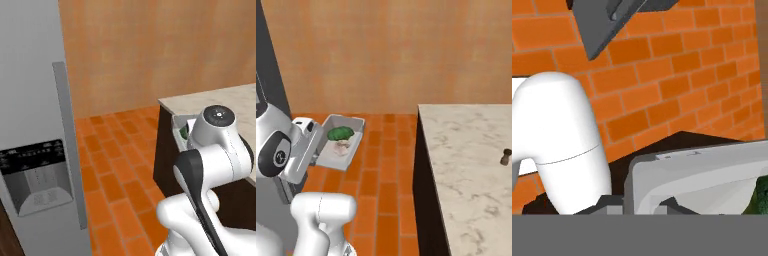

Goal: Take the meat container that has the steak and place it on the second highest rack of the freezer. Then take the vegetable container that has the garlic and broccoli and place it on the highest rack of the freezer.

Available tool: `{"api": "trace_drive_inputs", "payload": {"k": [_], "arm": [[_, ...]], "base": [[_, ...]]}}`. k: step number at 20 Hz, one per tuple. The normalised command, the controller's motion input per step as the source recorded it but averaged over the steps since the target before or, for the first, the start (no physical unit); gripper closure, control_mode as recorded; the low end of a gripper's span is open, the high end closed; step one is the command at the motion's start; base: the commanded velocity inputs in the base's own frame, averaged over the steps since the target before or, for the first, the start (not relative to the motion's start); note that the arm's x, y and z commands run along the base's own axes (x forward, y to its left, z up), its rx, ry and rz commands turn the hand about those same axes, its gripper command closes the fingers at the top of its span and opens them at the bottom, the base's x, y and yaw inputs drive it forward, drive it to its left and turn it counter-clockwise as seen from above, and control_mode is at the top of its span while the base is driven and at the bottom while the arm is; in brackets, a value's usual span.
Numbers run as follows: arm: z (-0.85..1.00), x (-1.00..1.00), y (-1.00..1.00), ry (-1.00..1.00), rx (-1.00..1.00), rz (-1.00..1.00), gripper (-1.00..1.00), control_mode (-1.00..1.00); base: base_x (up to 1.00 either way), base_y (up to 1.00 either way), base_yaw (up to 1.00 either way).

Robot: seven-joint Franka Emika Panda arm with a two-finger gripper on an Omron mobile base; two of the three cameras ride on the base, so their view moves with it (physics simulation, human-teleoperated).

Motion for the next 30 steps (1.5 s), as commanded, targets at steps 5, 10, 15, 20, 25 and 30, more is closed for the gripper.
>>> {"api": "trace_drive_inputs", "payload": {"k": [5,10,15,20,25,30], "arm": [[0.0,0.0,0.0,0.0,0.0,0.0,1.0,1.0],[0.0,0.0,0.0,0.0,0.0,0.0,1.0,1.0],[0.0,0.0,0.0,0.0,0.0,0.0,1.0,1.0],[0.0,0.0,0.0,0.0,0.0,0.0,1.0,1.0],[0.0,0.0,0.0,0.0,0.0,0.0,1.0,1.0],[0.0,0.0,0.0,0.0,0.0,0.0,1.0,1.0]], "base": [[1.0,-0.28,0.23],[1.0,-0.38,0.3],[1.0,-0.45,0.36],[1.0,-0.3,0.43],[0.69,0.06,0.69],[0.21,0.08,0.81]]}}
